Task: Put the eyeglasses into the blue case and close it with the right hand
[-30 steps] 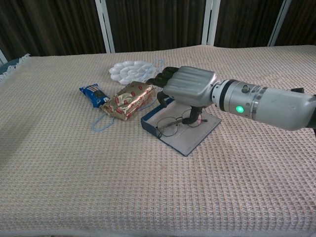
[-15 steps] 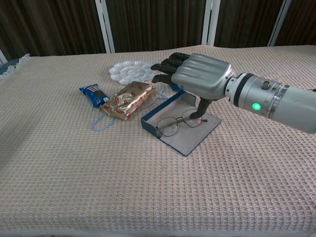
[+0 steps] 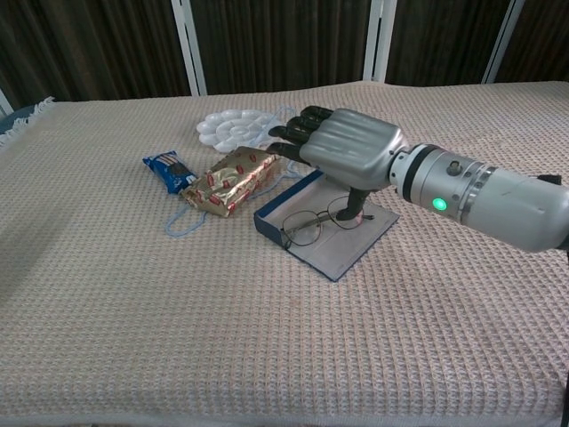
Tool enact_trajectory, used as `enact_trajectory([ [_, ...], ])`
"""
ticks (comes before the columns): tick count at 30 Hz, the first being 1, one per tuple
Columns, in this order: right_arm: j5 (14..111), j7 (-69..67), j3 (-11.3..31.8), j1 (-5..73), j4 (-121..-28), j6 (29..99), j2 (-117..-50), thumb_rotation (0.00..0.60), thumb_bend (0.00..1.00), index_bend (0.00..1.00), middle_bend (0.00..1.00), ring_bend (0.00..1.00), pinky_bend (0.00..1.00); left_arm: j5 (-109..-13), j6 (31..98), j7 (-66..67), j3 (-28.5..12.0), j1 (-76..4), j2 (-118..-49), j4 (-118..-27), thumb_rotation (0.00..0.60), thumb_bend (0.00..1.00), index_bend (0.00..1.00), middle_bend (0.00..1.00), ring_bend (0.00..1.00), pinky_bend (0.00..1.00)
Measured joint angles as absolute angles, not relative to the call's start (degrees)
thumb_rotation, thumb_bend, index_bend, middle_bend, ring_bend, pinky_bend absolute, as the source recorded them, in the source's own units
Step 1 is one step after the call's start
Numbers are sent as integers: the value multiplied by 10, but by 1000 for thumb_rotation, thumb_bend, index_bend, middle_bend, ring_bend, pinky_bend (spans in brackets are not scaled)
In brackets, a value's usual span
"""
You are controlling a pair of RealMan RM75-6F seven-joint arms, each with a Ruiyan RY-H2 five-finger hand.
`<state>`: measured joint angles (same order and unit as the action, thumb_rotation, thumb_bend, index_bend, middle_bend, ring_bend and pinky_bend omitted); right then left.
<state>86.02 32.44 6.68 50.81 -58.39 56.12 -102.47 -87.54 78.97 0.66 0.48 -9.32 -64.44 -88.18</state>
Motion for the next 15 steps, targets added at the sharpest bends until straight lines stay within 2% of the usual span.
enact_trajectory([
  [15,844,336,86,524,-503,563,-1087,600,176,174,0,0,0,-872,789,-2,4,-93,-641,-879,600,400,0,0,0,131],
])
